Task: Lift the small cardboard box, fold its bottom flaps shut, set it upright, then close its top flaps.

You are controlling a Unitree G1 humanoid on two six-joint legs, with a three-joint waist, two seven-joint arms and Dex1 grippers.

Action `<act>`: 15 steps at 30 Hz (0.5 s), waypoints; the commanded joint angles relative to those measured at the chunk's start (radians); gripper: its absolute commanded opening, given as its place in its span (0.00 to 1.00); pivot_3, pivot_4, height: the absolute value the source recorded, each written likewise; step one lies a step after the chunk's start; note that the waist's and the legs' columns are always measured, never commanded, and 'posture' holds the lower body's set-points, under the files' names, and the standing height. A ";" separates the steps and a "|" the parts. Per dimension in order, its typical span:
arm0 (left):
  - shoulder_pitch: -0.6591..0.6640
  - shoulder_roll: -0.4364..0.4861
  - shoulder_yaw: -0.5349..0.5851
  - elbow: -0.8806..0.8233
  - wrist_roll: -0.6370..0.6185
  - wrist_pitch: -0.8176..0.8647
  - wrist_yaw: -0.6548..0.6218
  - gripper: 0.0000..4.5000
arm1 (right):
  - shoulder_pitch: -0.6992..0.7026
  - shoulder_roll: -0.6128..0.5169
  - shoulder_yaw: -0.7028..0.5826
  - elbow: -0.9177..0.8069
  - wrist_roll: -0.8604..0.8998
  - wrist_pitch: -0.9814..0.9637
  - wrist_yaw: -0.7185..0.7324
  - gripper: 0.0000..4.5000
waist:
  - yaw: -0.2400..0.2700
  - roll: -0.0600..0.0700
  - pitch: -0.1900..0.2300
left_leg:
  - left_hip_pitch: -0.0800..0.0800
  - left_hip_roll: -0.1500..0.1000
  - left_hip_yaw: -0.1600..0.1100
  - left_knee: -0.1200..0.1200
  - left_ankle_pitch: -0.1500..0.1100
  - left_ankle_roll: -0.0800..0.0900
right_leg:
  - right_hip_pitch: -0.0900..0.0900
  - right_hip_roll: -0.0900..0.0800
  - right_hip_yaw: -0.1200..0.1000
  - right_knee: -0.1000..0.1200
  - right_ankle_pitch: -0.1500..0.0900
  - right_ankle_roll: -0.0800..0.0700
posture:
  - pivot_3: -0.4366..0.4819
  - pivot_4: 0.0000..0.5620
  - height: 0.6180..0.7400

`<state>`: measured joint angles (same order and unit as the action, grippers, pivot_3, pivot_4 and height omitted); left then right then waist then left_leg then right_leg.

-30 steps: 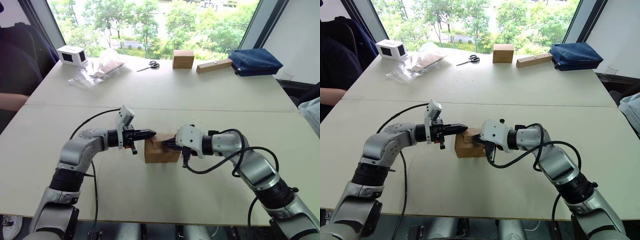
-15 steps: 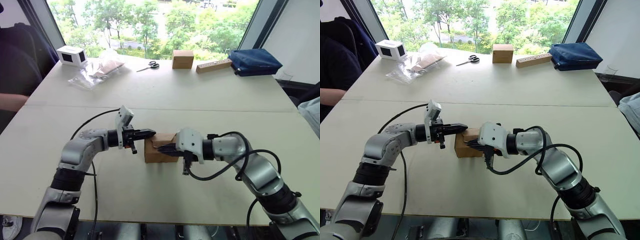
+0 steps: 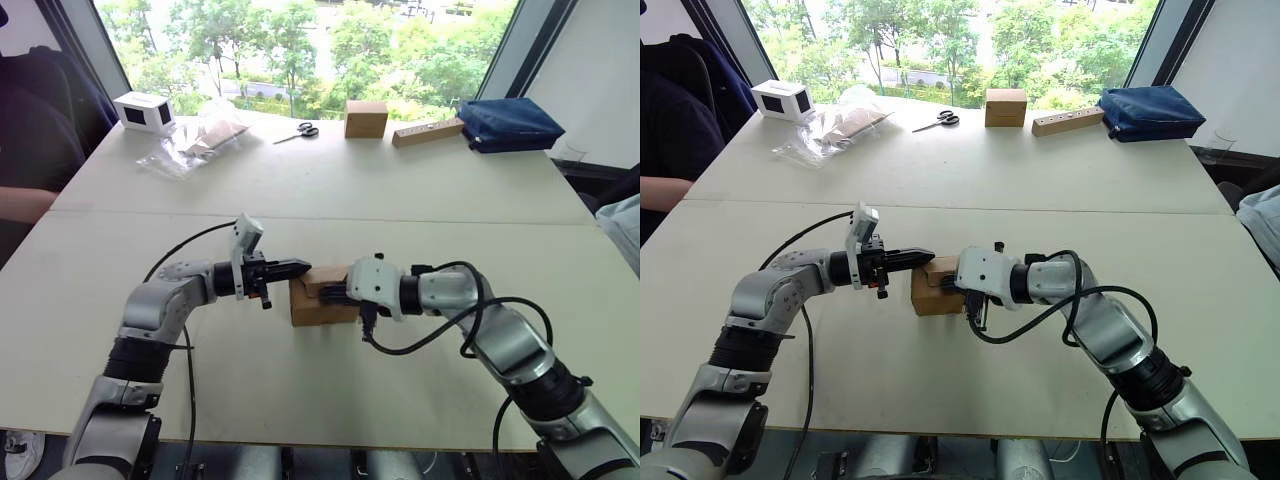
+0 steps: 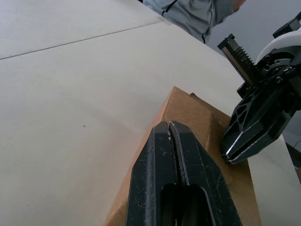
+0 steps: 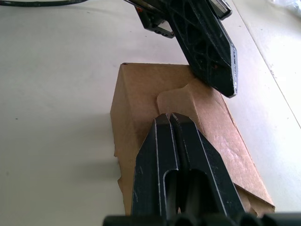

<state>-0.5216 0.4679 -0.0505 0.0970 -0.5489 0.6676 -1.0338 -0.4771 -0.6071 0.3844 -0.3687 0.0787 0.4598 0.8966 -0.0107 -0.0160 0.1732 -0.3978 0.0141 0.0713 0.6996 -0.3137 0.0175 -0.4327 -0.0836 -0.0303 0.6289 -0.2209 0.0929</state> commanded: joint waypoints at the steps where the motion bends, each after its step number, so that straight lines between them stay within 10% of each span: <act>1: 0.005 0.001 0.006 0.006 0.003 0.014 0.010 0.00 | -0.016 -0.001 0.005 0.021 -0.046 -0.028 -0.013 0.00 | 0.000 0.000 0.000 | 0.001 0.000 0.000 0.000 0.000 0.000 | 0.001 0.000 0.000 0.000 0.000 0.000 | 0.48 0.27 1.00; 15: 0.003 0.002 -0.012 -0.069 -0.011 0.081 0.037 0.00 | -0.021 0.031 0.019 0.052 -0.106 -0.055 -0.024 0.00 | 0.000 0.000 0.000 | 0.005 0.000 0.000 -0.001 0.000 0.000 | 0.004 0.000 0.000 0.000 0.000 0.000 | 0.48 0.27 1.00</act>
<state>-0.5217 0.4683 -0.0468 0.0602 -0.5578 0.7322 -0.9987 -0.4814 -0.5844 0.3907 -0.3357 -0.0011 0.4040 0.8876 -0.0111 -0.0160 0.1732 -0.3924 0.0144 0.0714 0.6985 -0.3138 0.0175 -0.4284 -0.0836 -0.0301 0.6286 -0.2211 0.0926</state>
